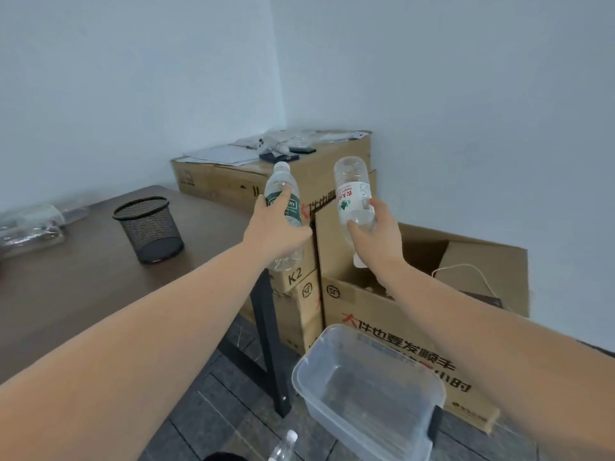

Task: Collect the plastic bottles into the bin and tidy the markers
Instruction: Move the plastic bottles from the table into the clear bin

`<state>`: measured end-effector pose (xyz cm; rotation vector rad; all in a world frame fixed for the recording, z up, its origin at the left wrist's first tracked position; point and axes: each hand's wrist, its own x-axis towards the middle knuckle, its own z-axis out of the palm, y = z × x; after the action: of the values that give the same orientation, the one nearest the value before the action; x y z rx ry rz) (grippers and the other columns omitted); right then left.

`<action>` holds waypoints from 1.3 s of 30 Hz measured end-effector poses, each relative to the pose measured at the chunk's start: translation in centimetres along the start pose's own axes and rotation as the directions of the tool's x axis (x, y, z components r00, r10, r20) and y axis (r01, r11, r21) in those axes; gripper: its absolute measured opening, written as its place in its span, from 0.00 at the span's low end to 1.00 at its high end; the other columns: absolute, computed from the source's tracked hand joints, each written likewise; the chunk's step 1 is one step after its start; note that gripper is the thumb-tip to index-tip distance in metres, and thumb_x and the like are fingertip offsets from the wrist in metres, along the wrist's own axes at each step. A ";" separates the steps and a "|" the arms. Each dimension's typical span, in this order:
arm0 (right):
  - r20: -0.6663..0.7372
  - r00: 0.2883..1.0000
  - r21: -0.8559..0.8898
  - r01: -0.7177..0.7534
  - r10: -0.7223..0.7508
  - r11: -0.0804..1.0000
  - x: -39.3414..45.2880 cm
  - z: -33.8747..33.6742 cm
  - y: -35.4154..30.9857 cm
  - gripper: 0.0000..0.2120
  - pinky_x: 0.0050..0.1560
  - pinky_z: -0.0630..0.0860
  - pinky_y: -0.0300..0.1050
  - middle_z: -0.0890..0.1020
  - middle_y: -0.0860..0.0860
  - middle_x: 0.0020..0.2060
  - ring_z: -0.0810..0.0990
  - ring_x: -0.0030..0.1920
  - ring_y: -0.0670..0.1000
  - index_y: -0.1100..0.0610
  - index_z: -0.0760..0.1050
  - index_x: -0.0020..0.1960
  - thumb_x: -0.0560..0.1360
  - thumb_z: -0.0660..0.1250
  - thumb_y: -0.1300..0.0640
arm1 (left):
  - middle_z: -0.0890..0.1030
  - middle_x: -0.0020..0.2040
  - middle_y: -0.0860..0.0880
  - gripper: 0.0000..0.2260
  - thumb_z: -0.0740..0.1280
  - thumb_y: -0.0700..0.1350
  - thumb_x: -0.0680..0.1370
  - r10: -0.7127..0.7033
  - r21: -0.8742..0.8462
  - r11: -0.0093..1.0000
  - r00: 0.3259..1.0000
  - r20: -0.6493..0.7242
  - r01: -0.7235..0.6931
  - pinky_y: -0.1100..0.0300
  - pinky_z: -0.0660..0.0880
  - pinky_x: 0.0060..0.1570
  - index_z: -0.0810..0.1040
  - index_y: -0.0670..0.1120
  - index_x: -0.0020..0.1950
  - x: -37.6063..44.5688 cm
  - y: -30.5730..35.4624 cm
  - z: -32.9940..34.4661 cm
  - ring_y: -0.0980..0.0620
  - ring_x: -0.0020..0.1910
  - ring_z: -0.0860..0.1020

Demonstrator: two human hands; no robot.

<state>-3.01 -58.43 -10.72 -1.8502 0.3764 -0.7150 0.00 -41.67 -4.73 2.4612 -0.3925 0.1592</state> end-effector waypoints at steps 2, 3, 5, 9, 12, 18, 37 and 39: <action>-0.006 0.999 -0.041 -0.041 0.041 0.998 0.1 -1.4 2.6 0.28 0.54 0.76 0.47 0.73 0.53 0.63 0.76 0.58 0.53 0.51 0.62 0.72 0.74 0.66 0.55 | 0.53 0.76 0.45 0.38 0.67 0.50 0.73 0.003 0.021 1.000 0.999 0.039 -0.004 0.53 0.67 0.64 0.51 0.57 0.78 0.1 0.5 2.4 0.43 0.69 0.66; -0.001 0.998 -0.060 -0.064 0.064 0.996 0.0 -2.0 4.0 0.28 0.53 0.77 0.49 0.74 0.53 0.63 0.76 0.57 0.53 0.51 0.62 0.72 0.74 0.66 0.55 | 0.53 0.76 0.44 0.38 0.67 0.50 0.73 0.004 0.031 0.999 0.998 0.058 -0.006 0.54 0.66 0.64 0.51 0.57 0.78 0.2 0.7 3.5 0.43 0.70 0.65; 0.013 0.996 -0.103 -0.092 0.094 0.990 -0.3 -2.8 6.5 0.29 0.49 0.76 0.46 0.75 0.53 0.62 0.76 0.54 0.51 0.52 0.62 0.72 0.73 0.67 0.55 | 0.51 0.77 0.44 0.38 0.67 0.50 0.73 0.001 0.036 0.999 0.995 0.102 -0.005 0.54 0.65 0.64 0.50 0.57 0.78 0.1 0.8 5.9 0.43 0.70 0.64; 0.052 0.983 -0.174 -0.163 0.174 0.971 -1.0 -3.3 11.8 0.28 0.47 0.73 0.44 0.75 0.54 0.61 0.76 0.55 0.52 0.52 0.63 0.71 0.73 0.67 0.55 | 0.54 0.75 0.45 0.38 0.67 0.50 0.73 -0.017 0.047 0.999 0.980 0.197 0.008 0.52 0.68 0.64 0.50 0.56 0.78 0.1 -0.2 10.8 0.42 0.68 0.66; 0.087 0.963 -0.239 -0.229 0.256 0.944 -2.0 -2.8 15.8 0.27 0.51 0.74 0.46 0.75 0.54 0.63 0.76 0.58 0.55 0.52 0.63 0.71 0.74 0.67 0.55 | 0.56 0.73 0.45 0.39 0.67 0.50 0.72 -0.051 0.048 0.998 0.962 0.267 0.039 0.47 0.70 0.64 0.50 0.56 0.78 -0.3 -1.6 14.4 0.43 0.66 0.67; 0.163 0.886 -0.351 -0.358 0.433 0.865 -4.5 -1.0 24.2 0.30 0.56 0.77 0.53 0.72 0.55 0.66 0.75 0.60 0.57 0.52 0.59 0.73 0.74 0.66 0.52 | 0.54 0.75 0.46 0.40 0.68 0.49 0.73 -0.102 0.077 0.994 0.934 0.344 0.080 0.50 0.70 0.64 0.49 0.56 0.78 -0.9 -5.2 19.6 0.44 0.69 0.65; 0.324 0.781 -0.596 -0.270 0.534 0.757 -5.7 1.2 34.4 0.29 0.69 0.66 0.56 0.58 0.51 0.76 0.59 0.75 0.54 0.51 0.53 0.77 0.80 0.59 0.49 | 0.51 0.77 0.46 0.40 0.67 0.52 0.73 -0.296 0.214 0.953 0.816 0.496 0.216 0.47 0.70 0.64 0.48 0.57 0.78 -2.3 -13.6 27.3 0.41 0.69 0.65; 0.328 0.794 -0.586 -0.254 0.512 0.769 -5.4 1.2 34.3 0.29 0.71 0.64 0.55 0.57 0.49 0.77 0.56 0.76 0.53 0.50 0.53 0.77 0.80 0.59 0.49 | 0.48 0.78 0.47 0.39 0.67 0.51 0.73 -0.281 0.192 0.958 0.829 0.483 0.213 0.49 0.69 0.65 0.47 0.57 0.78 -2.4 -13.2 27.9 0.41 0.70 0.64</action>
<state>-3.87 -67.65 -44.21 -2.2649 0.6591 0.1777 2.41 -48.16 -34.94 2.6348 -0.2785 -0.6069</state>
